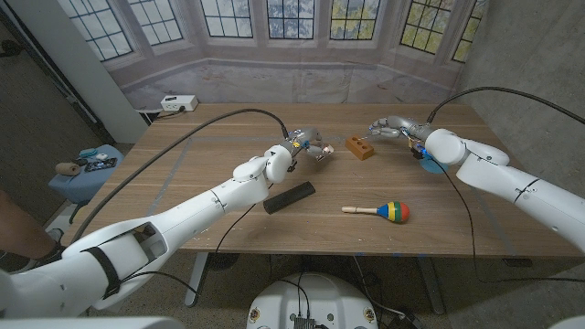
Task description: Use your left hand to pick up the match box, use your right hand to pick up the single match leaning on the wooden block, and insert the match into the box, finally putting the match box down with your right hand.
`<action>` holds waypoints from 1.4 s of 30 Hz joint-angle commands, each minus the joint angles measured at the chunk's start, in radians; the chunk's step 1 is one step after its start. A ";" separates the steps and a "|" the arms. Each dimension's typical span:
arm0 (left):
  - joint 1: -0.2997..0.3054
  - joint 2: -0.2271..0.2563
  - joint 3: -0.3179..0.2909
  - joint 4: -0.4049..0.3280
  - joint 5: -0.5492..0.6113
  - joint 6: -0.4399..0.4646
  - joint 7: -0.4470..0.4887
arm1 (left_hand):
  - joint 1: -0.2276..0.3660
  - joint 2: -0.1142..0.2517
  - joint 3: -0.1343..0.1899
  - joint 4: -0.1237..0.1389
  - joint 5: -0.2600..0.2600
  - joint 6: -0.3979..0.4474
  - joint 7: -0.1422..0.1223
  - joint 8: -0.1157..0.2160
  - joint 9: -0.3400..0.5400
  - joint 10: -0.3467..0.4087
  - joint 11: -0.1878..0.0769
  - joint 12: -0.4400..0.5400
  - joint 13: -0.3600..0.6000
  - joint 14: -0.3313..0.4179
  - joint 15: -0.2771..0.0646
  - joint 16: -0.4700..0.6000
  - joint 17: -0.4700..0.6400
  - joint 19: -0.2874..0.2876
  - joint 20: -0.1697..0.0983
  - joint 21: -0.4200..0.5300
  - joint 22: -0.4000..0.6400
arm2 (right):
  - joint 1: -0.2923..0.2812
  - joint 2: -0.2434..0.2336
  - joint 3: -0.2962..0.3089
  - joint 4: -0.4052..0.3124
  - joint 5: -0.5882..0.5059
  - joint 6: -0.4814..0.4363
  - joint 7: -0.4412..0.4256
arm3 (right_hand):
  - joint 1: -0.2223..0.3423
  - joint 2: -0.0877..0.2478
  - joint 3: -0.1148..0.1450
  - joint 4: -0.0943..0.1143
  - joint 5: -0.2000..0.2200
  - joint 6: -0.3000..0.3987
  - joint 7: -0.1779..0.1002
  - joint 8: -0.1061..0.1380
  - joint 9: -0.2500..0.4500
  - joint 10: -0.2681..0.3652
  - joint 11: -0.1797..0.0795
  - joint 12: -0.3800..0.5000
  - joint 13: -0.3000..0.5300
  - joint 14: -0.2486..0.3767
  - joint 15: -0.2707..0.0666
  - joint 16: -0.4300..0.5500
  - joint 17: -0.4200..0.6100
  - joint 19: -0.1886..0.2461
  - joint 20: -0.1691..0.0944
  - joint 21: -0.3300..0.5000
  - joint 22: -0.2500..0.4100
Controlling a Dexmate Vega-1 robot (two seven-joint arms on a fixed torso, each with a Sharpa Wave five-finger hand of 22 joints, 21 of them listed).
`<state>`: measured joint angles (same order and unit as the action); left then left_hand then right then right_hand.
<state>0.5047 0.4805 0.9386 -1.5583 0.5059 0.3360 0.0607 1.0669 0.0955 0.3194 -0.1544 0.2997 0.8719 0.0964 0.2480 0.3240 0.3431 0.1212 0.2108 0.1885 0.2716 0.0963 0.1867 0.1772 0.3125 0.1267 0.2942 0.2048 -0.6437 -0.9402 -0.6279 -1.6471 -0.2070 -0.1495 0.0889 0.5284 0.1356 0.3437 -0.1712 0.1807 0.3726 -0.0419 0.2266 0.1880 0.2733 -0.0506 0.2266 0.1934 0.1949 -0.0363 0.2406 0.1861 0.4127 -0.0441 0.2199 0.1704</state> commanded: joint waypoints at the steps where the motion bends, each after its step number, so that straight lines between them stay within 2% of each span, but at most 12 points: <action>1: -0.010 -0.011 0.009 0.015 0.002 -0.003 -0.008 | -0.002 -0.002 0.000 -0.001 0.005 0.006 -0.001 0.004 0.005 0.003 -0.002 0.001 0.001 0.002 -0.010 0.002 0.002 0.002 -0.010 0.008 0.001 | 0.038 0.016 -0.029 0.049 -0.135 0.059 -0.016 | 0.024 -0.003 0.006 -0.002 0.000 0.024 -0.003 0.010 0.005 0.021 0.002 0.010 0.005 0.026 -0.053 0.007 0.001 0.028 -0.017 0.008 0.001; 5: -0.012 -0.016 0.012 0.020 0.002 -0.001 -0.007 | -0.003 -0.002 0.000 -0.001 0.005 0.004 0.000 0.003 0.006 0.004 -0.004 0.000 0.002 0.001 -0.010 0.002 0.003 0.001 -0.013 0.008 0.001 | 0.053 0.021 -0.043 0.061 -0.192 0.068 -0.019 | 0.042 -0.007 0.008 -0.004 0.001 0.043 -0.007 0.011 0.005 0.042 0.000 0.012 0.005 0.049 -0.061 0.011 0.001 0.050 -0.014 0.011 0.002; 15: -0.012 -0.020 0.009 0.025 -0.011 -0.013 -0.004 | -0.006 -0.003 0.000 0.000 0.005 0.006 -0.002 0.004 0.009 0.004 -0.005 0.000 0.002 0.002 -0.011 0.002 0.003 0.001 -0.014 0.008 0.001 | 0.086 0.046 -0.058 0.110 -0.254 0.099 -0.014 | 0.051 -0.011 0.007 -0.002 0.000 0.052 -0.005 0.010 0.005 0.049 -0.001 0.009 0.005 0.063 -0.064 0.012 0.002 0.062 -0.015 0.011 0.002; 28: -0.003 0.006 -0.006 0.003 -0.028 -0.029 -0.014 | -0.008 -0.002 0.001 0.000 0.005 0.003 -0.005 0.002 0.012 0.005 -0.006 -0.001 0.002 0.002 -0.011 0.002 0.003 0.000 -0.014 0.008 0.000 | 0.126 0.070 -0.088 0.146 -0.344 0.122 -0.024 | 0.066 -0.017 0.005 -0.001 0.000 0.075 -0.014 0.012 0.005 0.075 -0.007 0.012 0.006 0.089 -0.068 0.017 0.003 0.087 -0.015 0.014 0.003; 38: 0.005 0.018 -0.014 -0.006 -0.028 -0.041 -0.011 | -0.009 -0.002 0.001 0.000 0.005 0.004 -0.006 0.002 0.015 0.007 -0.009 -0.001 0.002 0.004 -0.014 0.002 0.003 0.001 -0.016 0.009 0.000 | 0.140 0.073 -0.106 0.160 -0.419 0.151 -0.050 | 0.106 -0.030 0.006 -0.007 0.000 0.131 -0.040 0.021 0.006 0.126 -0.024 0.017 0.005 0.132 -0.085 0.023 0.002 0.126 -0.023 0.017 0.003; 42: 0.009 0.021 -0.016 -0.011 -0.028 -0.046 -0.009 | -0.009 -0.002 0.002 0.000 0.005 0.005 -0.006 0.002 0.016 0.008 -0.009 -0.001 0.002 0.004 -0.014 0.002 0.003 0.000 -0.017 0.009 0.000 | 0.142 0.072 -0.108 0.169 -0.438 0.165 -0.070 | 0.138 -0.039 0.007 -0.008 -0.001 0.171 -0.053 0.027 0.006 0.165 -0.047 0.021 0.005 0.158 -0.097 0.026 0.003 0.148 -0.030 0.017 0.004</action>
<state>0.5046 0.4907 0.9313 -1.5572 0.4802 0.3021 0.0502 1.0668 0.0954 0.3193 -0.1544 0.2968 0.8713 0.0969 0.2425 0.3387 0.3485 0.1159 0.2108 0.1883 0.2715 0.0854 0.1867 0.1772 0.3107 0.1178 0.2942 0.2049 -0.5156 -0.8733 -0.7230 -1.5012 -0.5810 -0.0158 0.0529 0.6462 0.0979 0.3477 -0.1751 0.1807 0.5177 -0.0906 0.2447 0.1881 0.4128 -0.0866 0.2421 0.1950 0.3347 -0.0389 0.2591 0.1863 0.5446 -0.0521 0.2331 0.1701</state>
